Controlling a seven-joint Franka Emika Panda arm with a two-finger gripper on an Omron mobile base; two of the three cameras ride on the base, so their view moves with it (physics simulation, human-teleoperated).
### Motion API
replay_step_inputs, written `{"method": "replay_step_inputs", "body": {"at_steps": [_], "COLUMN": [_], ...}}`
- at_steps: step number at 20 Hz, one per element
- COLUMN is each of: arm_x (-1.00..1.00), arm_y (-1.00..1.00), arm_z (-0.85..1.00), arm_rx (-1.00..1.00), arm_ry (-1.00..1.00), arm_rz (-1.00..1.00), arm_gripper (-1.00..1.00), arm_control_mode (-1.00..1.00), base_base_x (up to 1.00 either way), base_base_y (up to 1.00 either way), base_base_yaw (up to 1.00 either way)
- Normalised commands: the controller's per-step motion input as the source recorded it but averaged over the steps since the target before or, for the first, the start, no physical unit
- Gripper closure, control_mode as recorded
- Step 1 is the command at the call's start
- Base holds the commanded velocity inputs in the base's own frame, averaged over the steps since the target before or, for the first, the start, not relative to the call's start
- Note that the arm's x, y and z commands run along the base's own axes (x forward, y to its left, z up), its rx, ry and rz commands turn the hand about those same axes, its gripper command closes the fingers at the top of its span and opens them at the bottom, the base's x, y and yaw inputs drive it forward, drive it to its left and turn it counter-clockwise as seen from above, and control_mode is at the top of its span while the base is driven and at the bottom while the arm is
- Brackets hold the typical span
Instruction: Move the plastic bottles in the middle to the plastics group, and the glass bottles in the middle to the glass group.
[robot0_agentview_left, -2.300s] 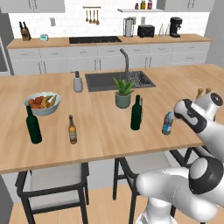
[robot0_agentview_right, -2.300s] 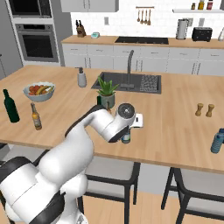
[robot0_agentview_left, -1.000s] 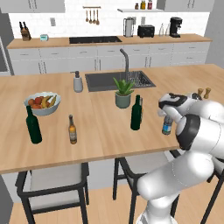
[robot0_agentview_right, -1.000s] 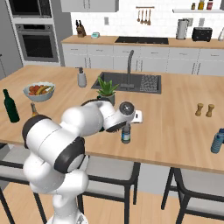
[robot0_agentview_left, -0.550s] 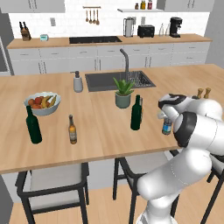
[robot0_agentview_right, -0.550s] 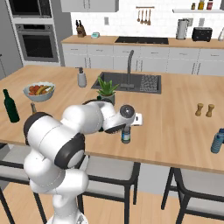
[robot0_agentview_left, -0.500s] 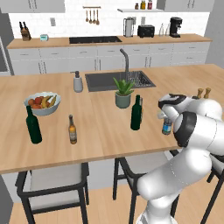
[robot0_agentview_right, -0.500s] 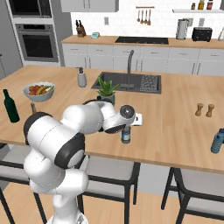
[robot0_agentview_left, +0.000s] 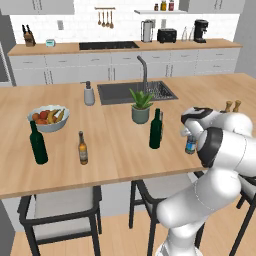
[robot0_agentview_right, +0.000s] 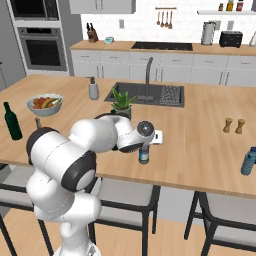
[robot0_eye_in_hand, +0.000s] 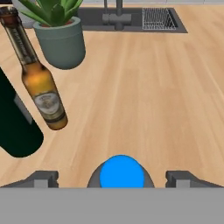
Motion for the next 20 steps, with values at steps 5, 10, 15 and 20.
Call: {"method": "replay_step_inputs", "body": {"at_steps": [5,10,15,20], "arm_x": [0.0,0.0,-0.04,-0.35], "arm_y": [0.0,0.0,-0.02,-0.37], "arm_z": [0.0,0.0,0.02,0.4], "arm_rx": [0.0,0.0,0.0,0.0], "arm_ry": [0.0,0.0,0.0,0.0], "arm_rz": [0.0,0.0,0.0,0.0], "arm_gripper": [1.0,1.0,1.0,1.0], "arm_control_mode": [-1.0,-1.0,-1.0,-1.0], "base_base_x": [0.0,0.0,0.0,0.0], "base_base_y": [0.0,0.0,0.0,0.0], "base_base_yaw": [0.0,0.0,0.0,0.0]}}
